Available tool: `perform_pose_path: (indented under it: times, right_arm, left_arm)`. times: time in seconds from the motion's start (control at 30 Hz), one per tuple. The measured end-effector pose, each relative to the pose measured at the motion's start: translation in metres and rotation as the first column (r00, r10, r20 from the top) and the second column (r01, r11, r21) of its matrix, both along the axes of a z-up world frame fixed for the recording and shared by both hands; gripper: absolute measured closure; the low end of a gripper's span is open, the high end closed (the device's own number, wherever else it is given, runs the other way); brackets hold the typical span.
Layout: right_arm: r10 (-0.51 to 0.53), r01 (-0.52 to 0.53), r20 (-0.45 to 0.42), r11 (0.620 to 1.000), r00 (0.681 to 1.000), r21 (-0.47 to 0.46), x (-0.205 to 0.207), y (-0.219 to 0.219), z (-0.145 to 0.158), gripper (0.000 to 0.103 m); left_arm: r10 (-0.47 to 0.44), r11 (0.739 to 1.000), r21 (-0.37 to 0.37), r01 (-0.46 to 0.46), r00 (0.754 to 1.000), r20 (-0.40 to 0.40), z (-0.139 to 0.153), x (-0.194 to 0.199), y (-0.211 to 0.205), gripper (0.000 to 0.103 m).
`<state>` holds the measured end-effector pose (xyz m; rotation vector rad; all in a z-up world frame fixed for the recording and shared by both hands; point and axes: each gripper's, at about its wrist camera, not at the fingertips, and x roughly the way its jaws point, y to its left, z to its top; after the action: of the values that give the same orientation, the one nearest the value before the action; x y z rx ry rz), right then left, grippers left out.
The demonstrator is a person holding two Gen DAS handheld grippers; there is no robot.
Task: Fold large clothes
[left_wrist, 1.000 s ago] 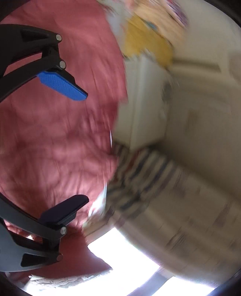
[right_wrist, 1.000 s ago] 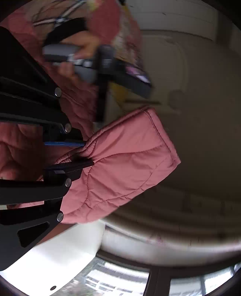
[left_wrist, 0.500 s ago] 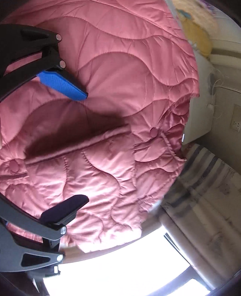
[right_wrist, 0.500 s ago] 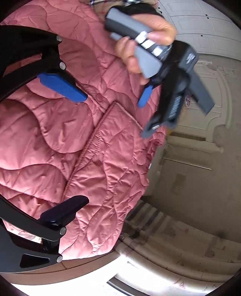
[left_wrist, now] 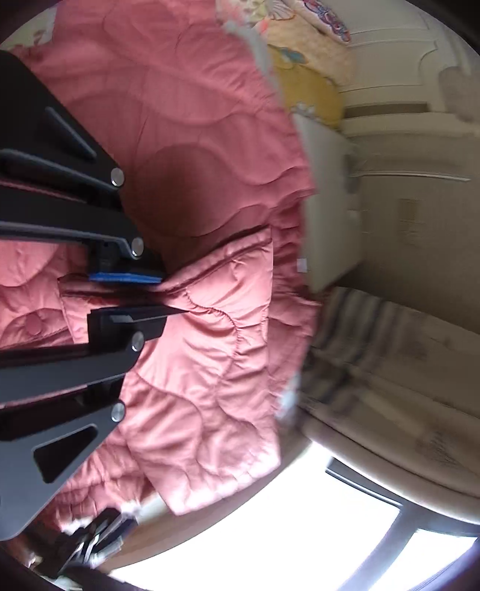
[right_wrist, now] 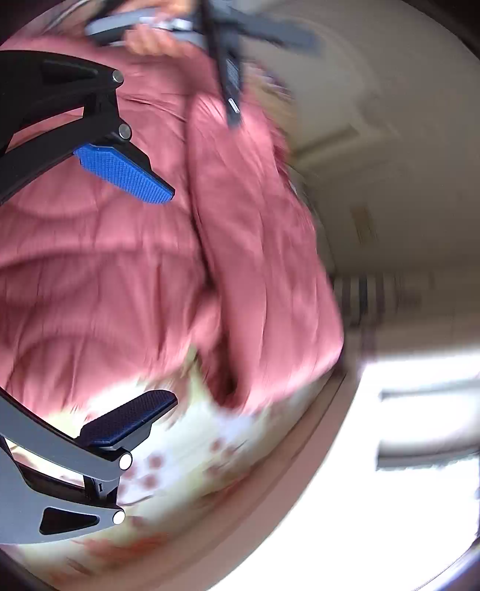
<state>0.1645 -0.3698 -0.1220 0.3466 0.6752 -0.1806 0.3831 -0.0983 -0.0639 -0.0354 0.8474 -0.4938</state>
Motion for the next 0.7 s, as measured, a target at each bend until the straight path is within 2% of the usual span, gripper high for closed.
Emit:
perform_pose_path:
  times: [0.07,0.13,0.23,0.33,0.37,0.43,0.47,0.53,0.57,0.63,0.7]
  right_arm:
    - [-0.027,0.027,0.006,0.996,1.0,0.083,-0.004,-0.018,-0.008,0.005]
    - [-0.044,0.046,-0.014,0.99,0.999,0.133,-0.002,-0.027,-0.017,0.005]
    - [-0.034,0.037,-0.019,0.987,0.999,0.155,-0.004,-0.03,-0.02,0.005]
    - [-0.023,0.029,-0.037,0.988,0.999,0.153,0.0,-0.03,-0.023,0.005]
    - [-0.022,0.029,-0.045,0.987,0.999,0.156,-0.001,-0.03,-0.024,0.005]
    - [-0.027,0.036,-0.058,0.986,0.998,0.16,0.009,-0.034,-0.03,0.005]
    - [-0.034,0.043,-0.057,0.987,0.998,0.158,0.012,-0.035,-0.031,0.005]
    - [-0.049,0.055,-0.046,0.991,0.998,0.121,0.01,-0.032,-0.026,0.01]
    - [-0.047,0.049,-0.031,0.995,0.998,0.084,0.012,-0.027,-0.02,0.017]
    - [-0.011,0.013,0.03,0.999,1.0,-0.048,0.016,-0.012,0.004,0.019]
    - [0.03,-0.018,0.073,0.987,0.997,-0.162,0.028,0.001,0.025,0.029]
  left_arm:
    - [0.034,0.998,-0.045,-0.033,0.999,0.036,0.018,-0.007,0.019,0.094]
    - [0.076,0.994,-0.075,-0.074,0.997,0.023,0.022,-0.006,0.043,0.094]
    - [0.109,0.992,-0.051,-0.112,0.992,-0.06,-0.002,0.006,0.062,0.094]
    - [0.125,0.991,-0.019,-0.129,0.98,-0.154,-0.04,0.012,0.071,0.091]
    - [0.118,0.992,-0.024,-0.124,0.978,-0.172,-0.05,0.012,0.071,0.085]
    - [0.11,0.99,-0.07,-0.123,0.981,-0.161,-0.059,0.01,0.073,0.082]
    - [0.104,0.989,-0.086,-0.118,0.983,-0.152,-0.06,0.01,0.074,0.076]
    - [0.089,0.991,-0.087,-0.101,0.987,-0.131,-0.059,0.009,0.073,0.071]
    - [0.093,0.992,-0.079,-0.102,0.989,-0.117,-0.06,0.007,0.073,0.07]
    - [0.102,0.993,-0.06,-0.106,0.992,-0.079,-0.062,0.005,0.069,0.07]
    - [0.109,0.993,-0.047,-0.112,0.992,-0.063,-0.062,0.003,0.066,0.07]
